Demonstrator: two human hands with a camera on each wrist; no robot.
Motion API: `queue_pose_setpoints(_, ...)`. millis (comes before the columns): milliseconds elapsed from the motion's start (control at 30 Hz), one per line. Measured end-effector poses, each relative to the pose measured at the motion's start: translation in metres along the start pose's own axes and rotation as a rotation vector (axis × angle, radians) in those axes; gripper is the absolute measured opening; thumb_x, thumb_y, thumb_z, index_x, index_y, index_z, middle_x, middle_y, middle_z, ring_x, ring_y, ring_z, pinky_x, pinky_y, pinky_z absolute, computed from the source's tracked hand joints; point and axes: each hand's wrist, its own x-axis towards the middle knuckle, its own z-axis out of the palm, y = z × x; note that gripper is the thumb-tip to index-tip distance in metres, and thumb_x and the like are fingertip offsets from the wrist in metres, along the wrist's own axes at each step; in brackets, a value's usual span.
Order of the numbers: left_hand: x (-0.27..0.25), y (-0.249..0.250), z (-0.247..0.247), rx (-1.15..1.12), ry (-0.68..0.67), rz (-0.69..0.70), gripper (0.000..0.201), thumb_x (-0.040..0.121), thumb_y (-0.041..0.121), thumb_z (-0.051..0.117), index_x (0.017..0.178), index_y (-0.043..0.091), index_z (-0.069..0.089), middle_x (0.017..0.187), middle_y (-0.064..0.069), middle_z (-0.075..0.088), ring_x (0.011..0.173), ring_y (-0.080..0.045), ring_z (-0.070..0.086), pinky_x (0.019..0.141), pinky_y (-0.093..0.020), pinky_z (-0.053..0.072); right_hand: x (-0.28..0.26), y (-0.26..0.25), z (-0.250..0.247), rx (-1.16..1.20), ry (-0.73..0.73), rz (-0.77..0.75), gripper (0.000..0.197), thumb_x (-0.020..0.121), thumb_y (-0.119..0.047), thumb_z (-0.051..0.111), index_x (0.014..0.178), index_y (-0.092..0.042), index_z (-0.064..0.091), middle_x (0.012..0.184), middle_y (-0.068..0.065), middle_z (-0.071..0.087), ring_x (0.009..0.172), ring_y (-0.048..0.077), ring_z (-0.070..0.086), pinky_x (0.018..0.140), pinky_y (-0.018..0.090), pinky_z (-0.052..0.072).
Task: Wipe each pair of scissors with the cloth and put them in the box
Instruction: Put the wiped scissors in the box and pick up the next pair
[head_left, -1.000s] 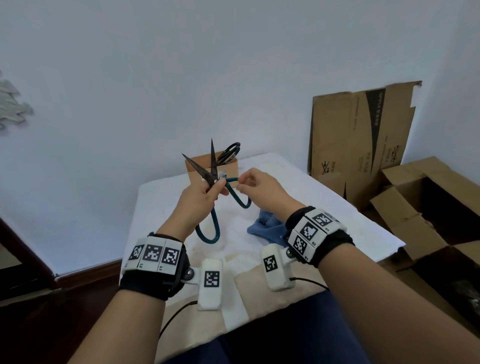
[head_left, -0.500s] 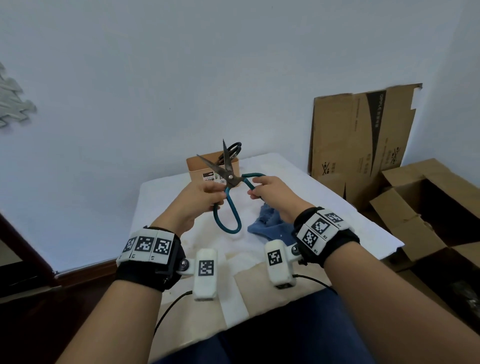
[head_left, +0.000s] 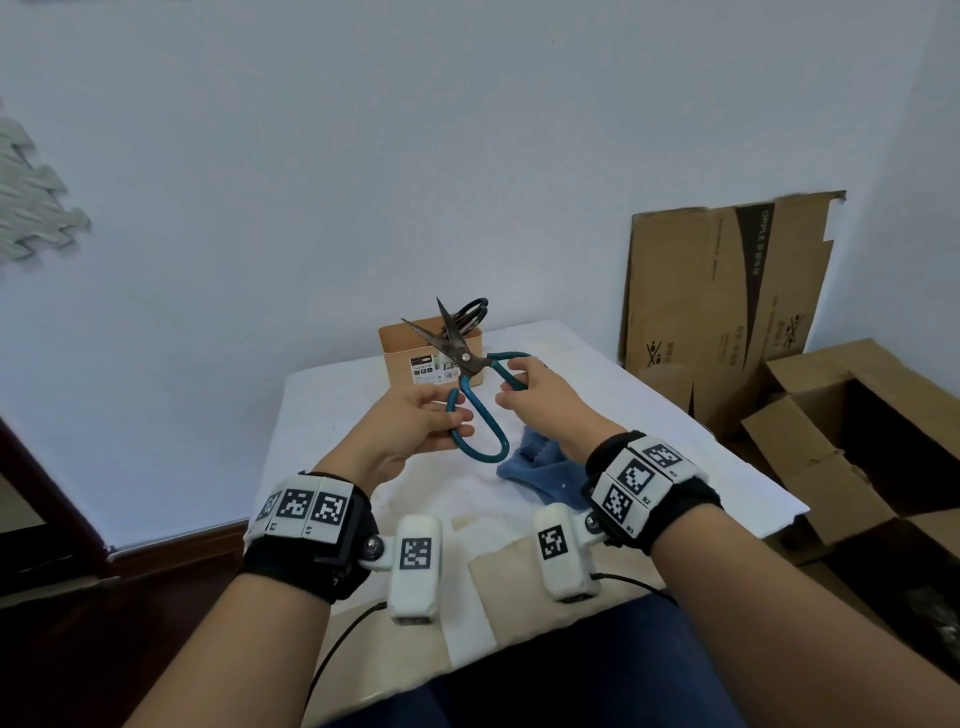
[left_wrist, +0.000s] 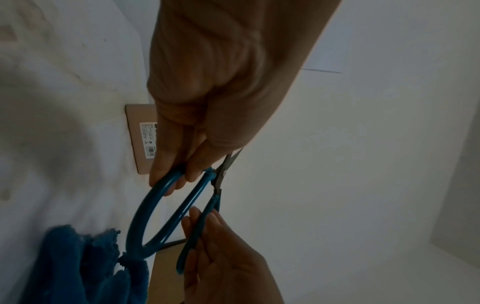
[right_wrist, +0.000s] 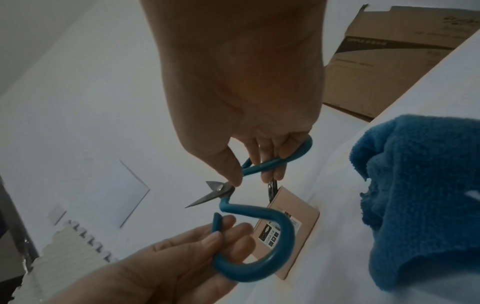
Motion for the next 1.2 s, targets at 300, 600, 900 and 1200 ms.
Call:
queue_pose_setpoints(300, 0.001, -0.005, 0.010, -0.140, 0.072, 0.022, 0.026, 0.094, -0.009, 0.056, 0.120, -0.005, 0.060, 0.113, -0.019, 0.068, 0.088, -0.026, 0.071, 0.076, -0.031, 0.062, -0.002, -0.006, 0.002, -0.361, -0.033, -0.130, 0.059, 0.079, -0.031, 0.075, 0.131, -0.022, 0.048, 0.124, -0.003, 0.057, 0.116, 0.018, 0.053, 0.102, 0.042, 0.042)
queue_pose_setpoints(600, 0.006, 0.001, 0.006, -0.267, 0.076, 0.070, 0.022, 0.096, -0.005, 0.057, 0.117, -0.008, 0.063, 0.107, -0.017, 0.070, 0.086, -0.019, 0.072, 0.075, -0.026, 0.062, 0.006, -0.007, 0.015, -0.288, 0.066, -0.150, 0.059, 0.081, -0.006, 0.070, 0.133, -0.017, 0.044, 0.106, 0.006, 0.061, 0.102, 0.027, 0.061, 0.086, 0.039, 0.052)
queue_pose_setpoints(900, 0.033, 0.011, -0.011, -0.230, 0.090, 0.059, 0.021, 0.098, -0.003, 0.054, 0.118, -0.006, 0.062, 0.109, -0.018, 0.070, 0.093, -0.023, 0.070, 0.073, -0.024, 0.061, 0.044, -0.020, 0.026, -0.432, 0.138, -0.137, 0.019, 0.081, -0.025, 0.072, 0.096, -0.017, 0.062, 0.091, -0.002, 0.060, 0.096, 0.022, 0.059, 0.089, 0.040, 0.046)
queue_pose_setpoints(1200, 0.081, 0.018, -0.056, 0.321, 0.243, 0.108, 0.024, 0.102, 0.020, 0.052, 0.119, 0.008, 0.066, 0.119, -0.008, 0.067, 0.107, -0.024, 0.066, 0.095, -0.039, 0.055, 0.121, -0.047, 0.018, -0.642, 0.299, -0.263, 0.026, 0.085, -0.005, 0.044, 0.101, -0.019, 0.059, 0.102, -0.001, 0.065, 0.095, 0.025, 0.057, 0.083, 0.036, 0.025)
